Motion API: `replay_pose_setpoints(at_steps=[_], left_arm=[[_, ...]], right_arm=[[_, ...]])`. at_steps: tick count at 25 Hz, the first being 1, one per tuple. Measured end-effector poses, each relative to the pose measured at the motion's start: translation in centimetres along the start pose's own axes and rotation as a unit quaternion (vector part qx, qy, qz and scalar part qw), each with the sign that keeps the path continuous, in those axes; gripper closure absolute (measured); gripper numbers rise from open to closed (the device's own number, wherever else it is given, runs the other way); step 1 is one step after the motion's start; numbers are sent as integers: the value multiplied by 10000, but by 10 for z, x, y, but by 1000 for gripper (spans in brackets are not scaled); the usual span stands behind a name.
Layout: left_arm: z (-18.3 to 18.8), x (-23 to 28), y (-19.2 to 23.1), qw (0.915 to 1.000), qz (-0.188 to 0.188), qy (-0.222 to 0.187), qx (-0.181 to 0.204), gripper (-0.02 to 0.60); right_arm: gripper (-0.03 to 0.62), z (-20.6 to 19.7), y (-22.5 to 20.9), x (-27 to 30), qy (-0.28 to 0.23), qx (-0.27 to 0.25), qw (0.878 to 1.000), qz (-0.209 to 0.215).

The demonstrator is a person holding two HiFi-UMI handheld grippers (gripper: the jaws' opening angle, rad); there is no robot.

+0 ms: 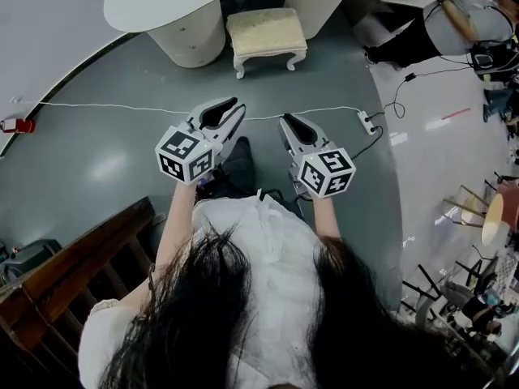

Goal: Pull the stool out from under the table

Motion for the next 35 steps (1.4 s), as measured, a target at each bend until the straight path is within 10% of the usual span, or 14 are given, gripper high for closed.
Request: replay_pose_setpoints(at_steps=[20,35], left_arm=[[19,99,72,9986,-211,400,-290,483],[-12,177,100,9933,734,545,-713,483]], right_arm=[[531,44,-87,38,309,312,9971,-614],[531,54,-236,59,843,210,9961,-129]])
Point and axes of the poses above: the fingertips, and each gripper's own axes: x forward along the fingers, y to its left, z out of its top, the point moved 10 cm from there along -x, backward along the fingers, and after that the axes turned 15 degrees about z, right-handed, at the moved point
